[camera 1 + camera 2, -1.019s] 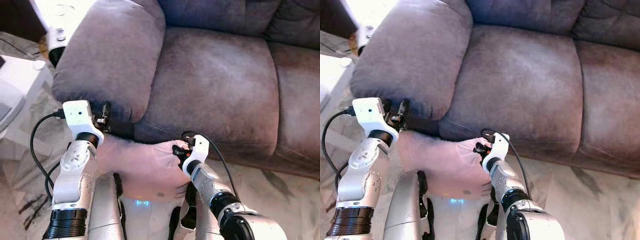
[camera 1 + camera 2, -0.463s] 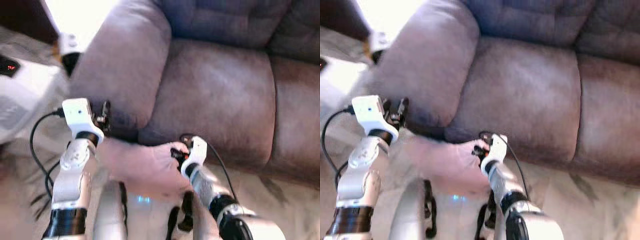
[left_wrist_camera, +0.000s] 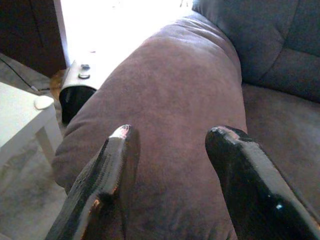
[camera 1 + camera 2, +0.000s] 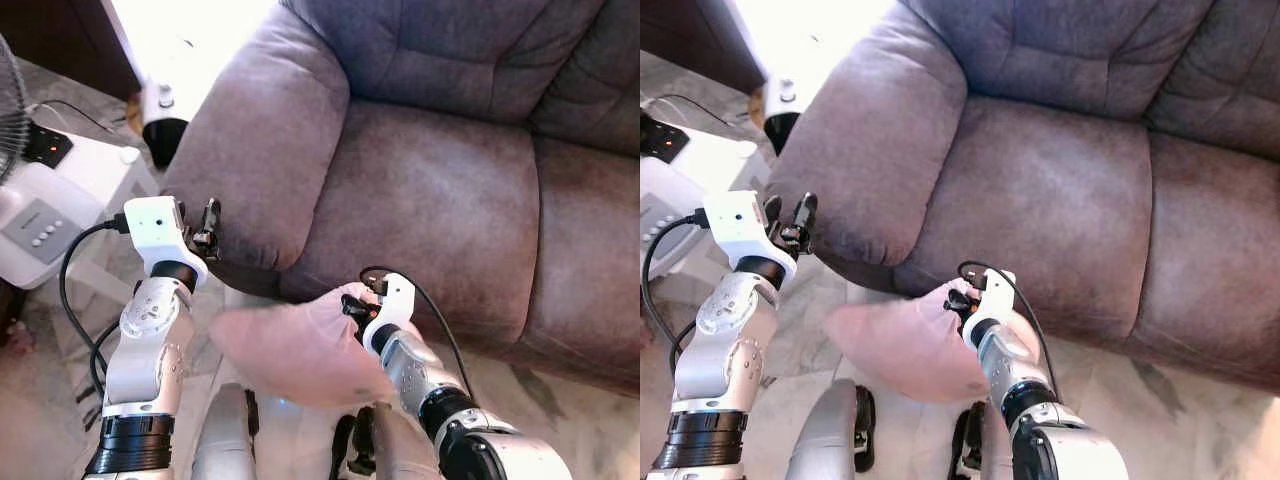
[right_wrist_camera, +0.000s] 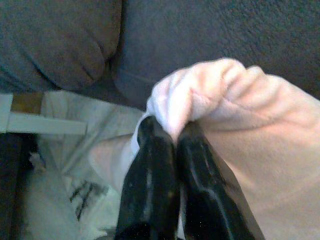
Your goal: Move the pillow to the sofa from floor
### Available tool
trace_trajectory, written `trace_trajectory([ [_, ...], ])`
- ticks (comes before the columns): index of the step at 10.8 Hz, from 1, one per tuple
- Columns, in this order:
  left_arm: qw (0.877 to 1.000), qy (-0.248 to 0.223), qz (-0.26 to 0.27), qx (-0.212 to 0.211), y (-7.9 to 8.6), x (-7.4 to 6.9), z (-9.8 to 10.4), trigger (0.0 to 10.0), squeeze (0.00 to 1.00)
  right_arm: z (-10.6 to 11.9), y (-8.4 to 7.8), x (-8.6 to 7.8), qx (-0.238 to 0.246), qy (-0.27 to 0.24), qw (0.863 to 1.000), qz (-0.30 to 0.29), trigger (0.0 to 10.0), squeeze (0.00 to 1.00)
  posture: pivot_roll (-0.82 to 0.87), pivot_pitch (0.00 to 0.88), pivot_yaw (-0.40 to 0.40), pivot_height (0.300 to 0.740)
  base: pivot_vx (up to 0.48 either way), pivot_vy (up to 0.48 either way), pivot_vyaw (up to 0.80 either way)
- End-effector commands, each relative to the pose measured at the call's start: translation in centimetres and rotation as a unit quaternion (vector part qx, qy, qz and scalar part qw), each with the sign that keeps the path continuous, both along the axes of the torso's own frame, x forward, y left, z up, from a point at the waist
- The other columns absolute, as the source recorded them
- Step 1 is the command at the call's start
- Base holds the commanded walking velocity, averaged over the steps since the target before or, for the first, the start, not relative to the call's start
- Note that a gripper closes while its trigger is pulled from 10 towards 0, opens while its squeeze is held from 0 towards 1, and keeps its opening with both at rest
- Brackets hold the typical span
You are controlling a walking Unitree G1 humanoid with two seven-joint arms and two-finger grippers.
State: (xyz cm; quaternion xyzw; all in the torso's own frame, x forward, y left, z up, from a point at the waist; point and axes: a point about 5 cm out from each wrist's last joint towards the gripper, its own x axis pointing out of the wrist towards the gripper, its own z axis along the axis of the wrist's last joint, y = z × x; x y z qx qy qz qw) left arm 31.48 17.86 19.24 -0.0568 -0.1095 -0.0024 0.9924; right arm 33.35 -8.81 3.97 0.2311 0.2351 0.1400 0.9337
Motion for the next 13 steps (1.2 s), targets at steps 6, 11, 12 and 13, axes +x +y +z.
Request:
trace_trajectory([
  [6,1.0,-0.001,-0.002,-0.005,-0.1,0.1,-0.2,10.0,0.0,1.8,-0.2,1.1,0.006,-0.057,0.998,0.001,10.0,0.0,0.21,0.249,-0.123,0.709,0.0,0.0,0.0],
  [11,1.0,-0.005,-0.004,-0.005,-0.1,0.5,0.0,10.0,0.0,2.5,-0.4,1.6,0.003,-0.072,0.997,0.004,10.0,0.0,0.21,0.221,-0.124,0.74,0.0,0.0,0.0],
  [12,1.0,-0.005,-0.004,-0.005,-0.2,0.5,0.0,10.0,0.0,2.6,-0.6,1.7,0.002,-0.073,0.997,0.002,10.0,0.0,0.21,0.217,-0.125,0.74,0.0,0.0,0.0],
  [13,1.0,-0.007,-0.004,-0.005,-0.2,0.6,0.0,10.0,0.0,3.2,-1.0,2.1,0.001,-0.082,0.997,-0.004,10.0,0.0,0.21,0.209,-0.125,0.74,0.0,0.0,0.0],
])
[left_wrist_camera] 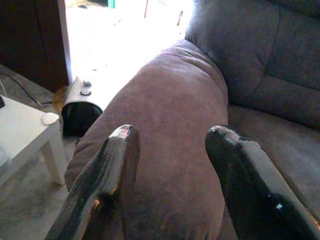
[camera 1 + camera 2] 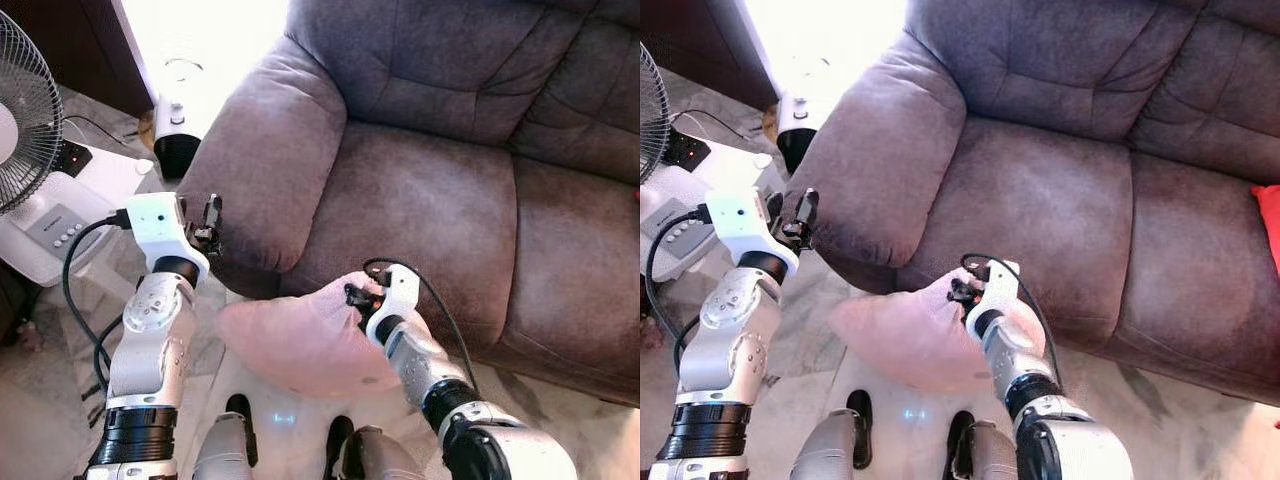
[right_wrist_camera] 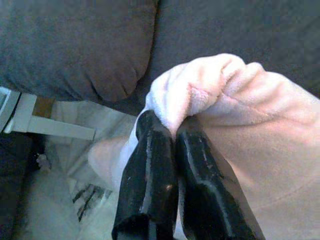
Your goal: Move the pillow to the sofa from floor
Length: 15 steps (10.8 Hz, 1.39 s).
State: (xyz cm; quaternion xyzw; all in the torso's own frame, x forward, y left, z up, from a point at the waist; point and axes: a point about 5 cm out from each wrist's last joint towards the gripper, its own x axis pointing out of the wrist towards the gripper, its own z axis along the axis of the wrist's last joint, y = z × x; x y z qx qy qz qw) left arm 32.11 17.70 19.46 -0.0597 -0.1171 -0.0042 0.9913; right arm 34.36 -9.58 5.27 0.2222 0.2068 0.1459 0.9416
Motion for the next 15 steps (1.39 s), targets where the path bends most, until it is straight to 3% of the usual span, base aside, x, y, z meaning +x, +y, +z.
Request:
trace_trajectory([
  [1,1.0,0.0,-0.003,-0.002,0.0,0.1,-0.2,10.0,0.0,2.5,-0.3,1.4,0.007,-0.061,0.998,-0.006,10.0,0.0,0.21,0.204,-0.124,0.74,0.0,0.0,0.0],
  [3,1.0,0.002,-0.008,-0.004,-0.3,0.2,-0.4,10.0,0.0,4.1,-1.0,2.4,-0.015,-0.092,0.996,-0.019,10.0,0.0,0.21,0.188,-0.124,0.74,0.0,0.0,0.0],
  [6,1.0,0.0,-0.011,-0.009,-0.6,0.3,-0.5,10.0,0.0,6.7,-1.7,3.5,-0.005,-0.144,0.989,-0.029,10.0,0.0,0.2,0.166,-0.124,0.74,0.0,0.0,0.0],
  [10,1.0,-0.01,-0.012,-0.02,-0.7,0.6,-0.2,10.0,0.0,16.0,-1.4,6.0,0.008,-0.288,0.957,-0.032,10.0,0.0,0.19,0.145,-0.124,0.74,0.0,0.0,0.0],
  [14,0.999,-0.017,-0.015,-0.028,-1.3,0.1,-0.1,10.0,0.0,18.0,-1.8,5.9,-0.001,-0.325,0.945,-0.035,10.0,0.0,0.19,0.145,-0.122,0.74,0.0,0.0,0.0],
  [15,0.999,-0.019,-0.014,-0.028,-1.3,0.0,-0.1,10.0,0.0,19.3,-1.9,6.0,0.009,-0.347,0.937,-0.038,10.0,0.0,0.19,0.145,-0.121,0.74,0.0,0.0,0.0],
])
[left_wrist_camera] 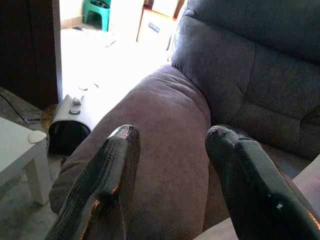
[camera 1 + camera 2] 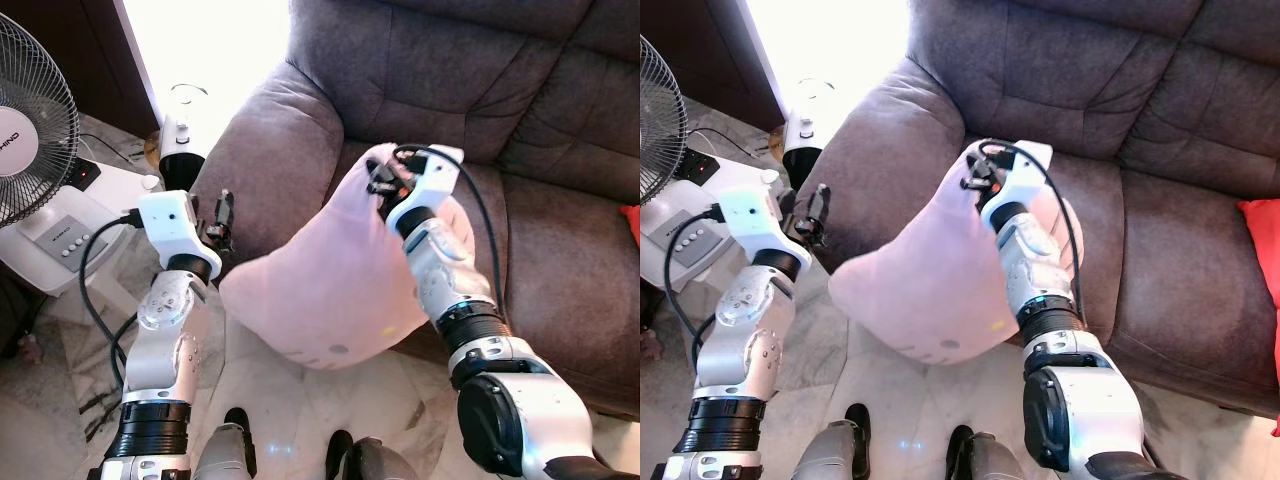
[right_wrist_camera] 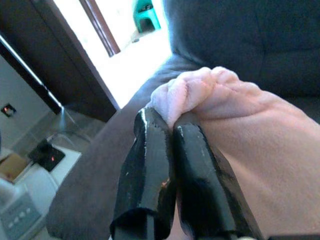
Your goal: Move the pillow to the sofa from floor
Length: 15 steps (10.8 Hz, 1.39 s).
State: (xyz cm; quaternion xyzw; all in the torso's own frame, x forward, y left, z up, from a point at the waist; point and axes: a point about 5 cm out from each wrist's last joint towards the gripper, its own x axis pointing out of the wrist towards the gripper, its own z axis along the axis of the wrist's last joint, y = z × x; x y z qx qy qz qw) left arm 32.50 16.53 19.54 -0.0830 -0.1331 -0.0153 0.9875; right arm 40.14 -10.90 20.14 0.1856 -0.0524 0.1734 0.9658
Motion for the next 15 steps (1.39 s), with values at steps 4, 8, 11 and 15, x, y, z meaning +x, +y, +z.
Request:
trace_trajectory([
  [4,1.0,-0.014,0.01,-0.012,0.1,-0.3,0.3,10.0,0.0,6.2,-0.1,0.1,0.013,-0.121,0.993,-0.002,10.0,0.0,0.19,0.145,-0.119,0.74,0.0,0.0,0.0],
  [8,1.0,-0.018,0.017,-0.018,0.2,-0.5,0.4,10.0,0.0,5.1,0.1,-0.1,0.008,-0.109,0.994,-0.001,10.0,0.0,0.19,0.144,-0.12,0.74,0.0,0.0,0.0],
  [11,1.0,-0.017,0.011,-0.018,0.0,-0.7,0.3,10.0,0.0,1.8,-0.1,0.0,-0.036,-0.049,0.998,-0.022,10.0,0.0,0.2,0.141,-0.119,0.74,0.0,0.0,0.0],
  [15,1.0,-0.012,0.003,-0.019,-0.4,-0.8,0.1,10.0,0.0,-0.2,-1.0,-0.3,-0.054,-0.023,0.997,-0.044,10.0,0.0,0.2,0.138,-0.108,0.74,0.0,0.0,0.0],
])
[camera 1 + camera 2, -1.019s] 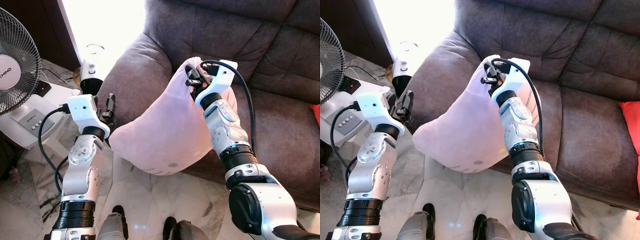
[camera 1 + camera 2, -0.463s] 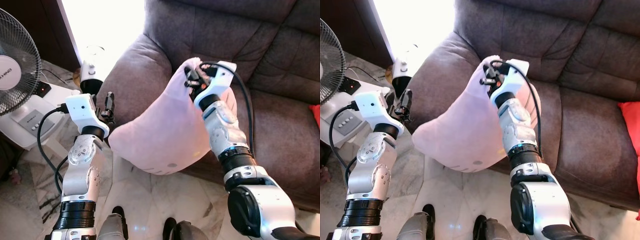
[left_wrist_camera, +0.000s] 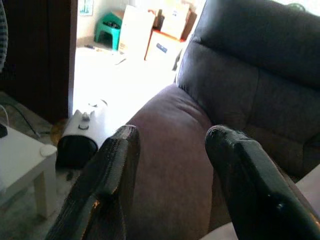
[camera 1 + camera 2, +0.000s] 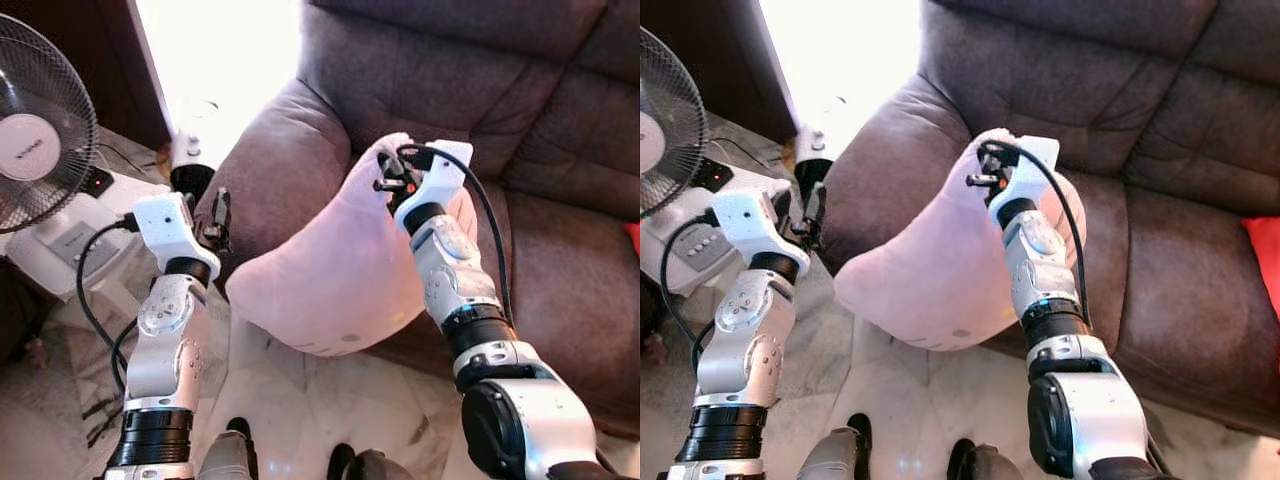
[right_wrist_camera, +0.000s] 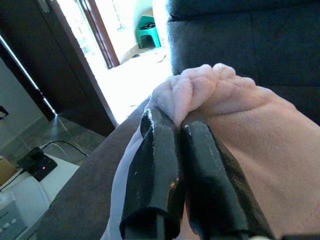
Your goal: Move the pillow to the sofa from floor
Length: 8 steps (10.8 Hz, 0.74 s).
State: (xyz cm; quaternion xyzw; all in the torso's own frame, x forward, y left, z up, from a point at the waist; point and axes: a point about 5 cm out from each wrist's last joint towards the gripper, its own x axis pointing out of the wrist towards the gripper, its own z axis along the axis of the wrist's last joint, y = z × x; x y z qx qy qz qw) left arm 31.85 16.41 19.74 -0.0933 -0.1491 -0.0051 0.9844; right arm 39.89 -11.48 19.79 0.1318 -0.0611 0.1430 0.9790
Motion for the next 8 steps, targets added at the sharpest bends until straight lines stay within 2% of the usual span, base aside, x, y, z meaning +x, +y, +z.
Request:
trace_trajectory([
  [1,1.0,0.004,-0.01,-0.008,-0.42,-0.18,-0.04,10.0,0.0,0.2,-0.29,-0.06,-0.002,-0.014,1.0,-0.007,10.0,0.0,0.2,0.137,-0.108,0.74,0.0,0.0,0.0],
  [8,1.0,0.008,-0.016,-0.008,-0.45,-0.17,-0.06,10.0,0.0,0.41,0.01,-0.03,0.006,-0.015,1.0,-0.007,10.0,0.0,0.2,0.148,-0.11,0.74,0.0,0.0,0.0],
])
